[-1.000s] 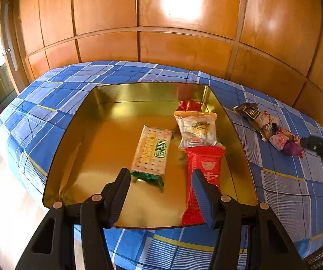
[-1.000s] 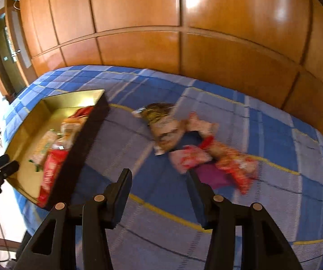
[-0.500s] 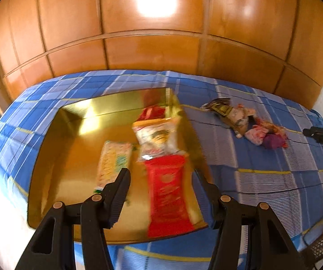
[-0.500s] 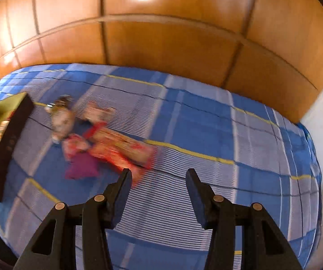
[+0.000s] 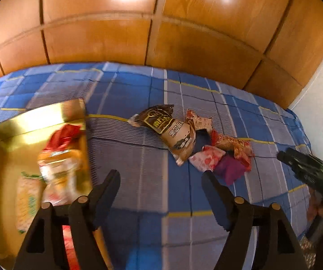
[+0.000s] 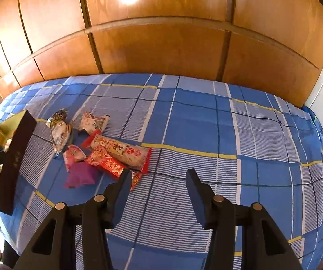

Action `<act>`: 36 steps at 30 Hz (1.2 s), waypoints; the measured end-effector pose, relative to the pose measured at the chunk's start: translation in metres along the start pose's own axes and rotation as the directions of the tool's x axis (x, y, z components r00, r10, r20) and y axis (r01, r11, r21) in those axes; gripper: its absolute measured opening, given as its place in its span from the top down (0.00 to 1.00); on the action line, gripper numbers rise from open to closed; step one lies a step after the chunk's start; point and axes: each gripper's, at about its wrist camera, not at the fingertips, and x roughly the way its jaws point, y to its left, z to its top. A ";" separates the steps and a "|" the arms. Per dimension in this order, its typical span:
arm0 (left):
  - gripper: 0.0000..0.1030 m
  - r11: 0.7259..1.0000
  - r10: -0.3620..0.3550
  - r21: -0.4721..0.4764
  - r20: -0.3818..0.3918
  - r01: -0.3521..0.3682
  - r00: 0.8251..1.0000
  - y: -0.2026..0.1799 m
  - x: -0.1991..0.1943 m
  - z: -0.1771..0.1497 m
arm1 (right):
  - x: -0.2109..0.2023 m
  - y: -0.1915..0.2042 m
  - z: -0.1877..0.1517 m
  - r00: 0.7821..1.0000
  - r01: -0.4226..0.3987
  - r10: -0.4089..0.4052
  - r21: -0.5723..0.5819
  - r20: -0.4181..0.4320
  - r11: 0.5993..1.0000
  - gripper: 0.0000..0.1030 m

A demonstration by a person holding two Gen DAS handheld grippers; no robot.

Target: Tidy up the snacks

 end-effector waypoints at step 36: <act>0.64 0.999 0.007 0.050 -0.094 -0.002 0.996 -0.028 0.066 -0.018 | -0.001 -0.017 0.006 1.000 -0.009 0.010 0.100 -0.007 0.995 0.51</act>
